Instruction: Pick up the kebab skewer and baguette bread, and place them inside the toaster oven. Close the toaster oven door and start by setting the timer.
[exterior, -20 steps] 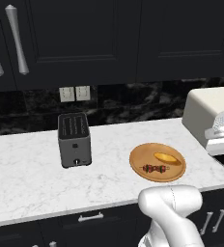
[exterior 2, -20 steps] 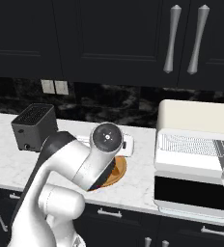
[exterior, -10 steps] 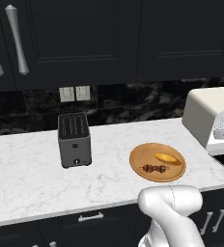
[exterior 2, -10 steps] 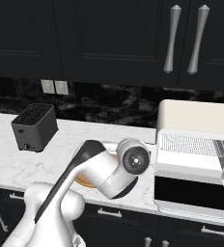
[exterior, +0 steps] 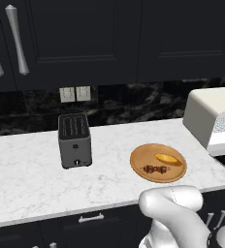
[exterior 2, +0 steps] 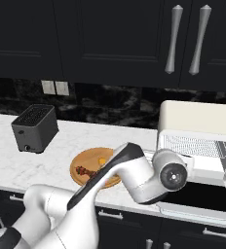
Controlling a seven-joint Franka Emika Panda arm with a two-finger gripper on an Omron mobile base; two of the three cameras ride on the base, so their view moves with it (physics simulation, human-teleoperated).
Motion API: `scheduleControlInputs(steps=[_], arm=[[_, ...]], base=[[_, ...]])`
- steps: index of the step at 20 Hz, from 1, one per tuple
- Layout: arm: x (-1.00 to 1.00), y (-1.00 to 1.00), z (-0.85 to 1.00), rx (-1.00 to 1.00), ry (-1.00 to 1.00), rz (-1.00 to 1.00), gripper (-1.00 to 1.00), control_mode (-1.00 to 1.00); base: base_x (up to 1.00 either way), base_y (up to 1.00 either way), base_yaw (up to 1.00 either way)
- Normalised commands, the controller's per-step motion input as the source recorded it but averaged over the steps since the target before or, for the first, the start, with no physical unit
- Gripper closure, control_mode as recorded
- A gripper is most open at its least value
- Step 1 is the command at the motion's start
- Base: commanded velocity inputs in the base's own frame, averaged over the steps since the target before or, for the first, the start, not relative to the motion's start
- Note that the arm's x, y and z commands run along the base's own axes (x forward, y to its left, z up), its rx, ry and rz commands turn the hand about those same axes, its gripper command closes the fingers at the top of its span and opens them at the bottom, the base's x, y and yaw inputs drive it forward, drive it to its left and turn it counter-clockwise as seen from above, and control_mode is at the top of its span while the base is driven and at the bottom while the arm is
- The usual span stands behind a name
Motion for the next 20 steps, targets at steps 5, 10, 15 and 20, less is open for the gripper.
scheduleControlInputs(steps=[5,10,15,20], arm=[[0.32,-1.0,-0.4,-0.01,-0.07,-0.09,-1.0,-1.0],[0.67,-0.99,-0.18,0.0,-0.04,0.0,-1.0,-1.0],[0.19,-0.62,-0.17,-0.03,-0.01,0.01,-1.0,-1.0],[0.0,-0.12,-0.62,-0.11,-0.01,0.0,-1.0,-1.0]], base=[[0.0,0.0,0.0],[0.0,0.0,0.0],[0.0,0.0,0.0],[0.0,0.0,0.0]])
